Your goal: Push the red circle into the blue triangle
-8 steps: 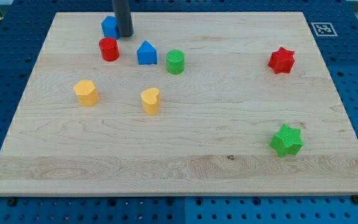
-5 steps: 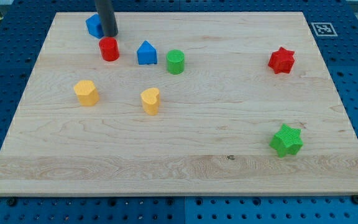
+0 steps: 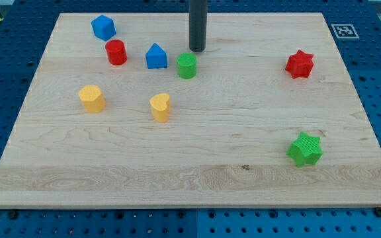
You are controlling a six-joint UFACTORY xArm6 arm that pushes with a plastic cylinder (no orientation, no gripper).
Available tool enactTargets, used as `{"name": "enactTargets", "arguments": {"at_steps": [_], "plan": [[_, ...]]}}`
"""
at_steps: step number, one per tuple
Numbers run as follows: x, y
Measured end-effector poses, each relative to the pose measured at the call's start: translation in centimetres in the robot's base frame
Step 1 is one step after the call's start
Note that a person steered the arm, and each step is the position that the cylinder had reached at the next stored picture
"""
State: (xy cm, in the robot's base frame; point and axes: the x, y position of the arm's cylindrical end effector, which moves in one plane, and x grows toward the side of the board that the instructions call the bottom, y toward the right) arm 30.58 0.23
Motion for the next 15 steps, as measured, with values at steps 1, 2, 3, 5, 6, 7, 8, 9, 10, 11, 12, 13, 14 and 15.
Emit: {"name": "enactTargets", "arguments": {"at_steps": [1,2,3,5,6,7,8,9,10,11,12,13,14,15], "plan": [[0.0,-4.5],[0.0,-9.0],[-0.3,-12.3],[-3.0,-15.2],[-0.8,-16.8],[0.4,-17.3],[1.1,-15.9],[1.6,-13.7],[3.5,-17.3],[5.8,-19.0],[6.3,-17.5],[6.4,-15.0],[6.9,-13.8],[9.7,-13.2]]}}
